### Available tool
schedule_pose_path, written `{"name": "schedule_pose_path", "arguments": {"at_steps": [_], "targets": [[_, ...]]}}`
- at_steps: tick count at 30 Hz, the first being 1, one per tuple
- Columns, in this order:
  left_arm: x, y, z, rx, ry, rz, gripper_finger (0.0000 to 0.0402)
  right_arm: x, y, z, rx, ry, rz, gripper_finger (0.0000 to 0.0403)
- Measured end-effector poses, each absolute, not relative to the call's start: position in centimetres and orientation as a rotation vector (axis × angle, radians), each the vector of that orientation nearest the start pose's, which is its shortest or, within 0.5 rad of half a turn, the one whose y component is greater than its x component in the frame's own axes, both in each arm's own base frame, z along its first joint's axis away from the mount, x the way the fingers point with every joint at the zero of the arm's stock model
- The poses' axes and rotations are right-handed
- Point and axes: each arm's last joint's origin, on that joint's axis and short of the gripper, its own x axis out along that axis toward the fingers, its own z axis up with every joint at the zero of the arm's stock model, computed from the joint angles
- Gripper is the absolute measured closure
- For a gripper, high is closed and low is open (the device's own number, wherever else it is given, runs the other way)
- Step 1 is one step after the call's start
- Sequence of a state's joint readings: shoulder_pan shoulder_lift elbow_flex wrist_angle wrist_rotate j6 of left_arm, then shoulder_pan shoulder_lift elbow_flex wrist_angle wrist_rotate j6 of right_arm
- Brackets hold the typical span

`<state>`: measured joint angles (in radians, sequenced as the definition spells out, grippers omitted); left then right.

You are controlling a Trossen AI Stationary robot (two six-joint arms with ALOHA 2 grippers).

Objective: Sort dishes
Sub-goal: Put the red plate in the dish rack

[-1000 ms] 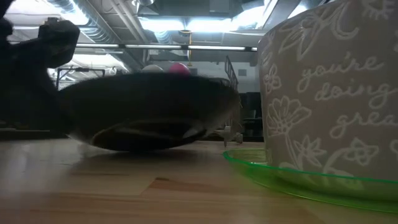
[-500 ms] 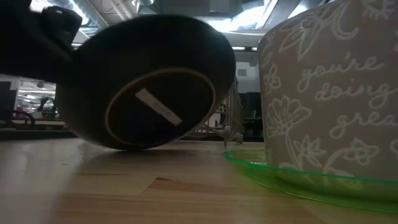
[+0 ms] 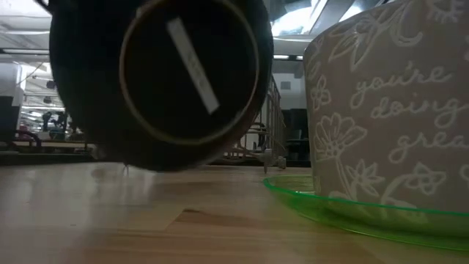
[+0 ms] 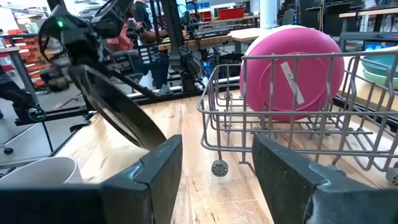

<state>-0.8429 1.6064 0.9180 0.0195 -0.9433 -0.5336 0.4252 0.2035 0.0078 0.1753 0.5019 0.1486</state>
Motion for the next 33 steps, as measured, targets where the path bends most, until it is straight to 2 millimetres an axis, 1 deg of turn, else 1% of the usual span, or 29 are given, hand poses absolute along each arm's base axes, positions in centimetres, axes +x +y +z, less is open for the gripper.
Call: {"name": "schedule_pose_path", "arguments": {"at_steps": [6,12,17,26,33], "targets": [[23.3,-22.3,22.7,-0.134,0.306,0.241,0.0401,10.3,3.2,16.6,0.138,0.016,-0.055,0.0205],[23.4,-21.8,24.9,-0.204,0.237,0.286,0.0401,10.3,3.2,16.3,0.124,0.045,-0.056,0.0205],[23.5,-20.9,27.1,-0.257,0.19,0.304,0.0401,10.3,3.2,16.0,0.109,0.074,-0.058,0.0205],[23.4,-18.4,31.0,-0.292,0.072,0.337,0.0401,10.2,3.2,15.8,0.098,0.097,-0.059,0.0205],[23.7,-15.5,32.9,-0.283,0.029,0.41,0.0401,10.3,3.2,15.7,0.094,0.104,-0.06,0.0205]]}}
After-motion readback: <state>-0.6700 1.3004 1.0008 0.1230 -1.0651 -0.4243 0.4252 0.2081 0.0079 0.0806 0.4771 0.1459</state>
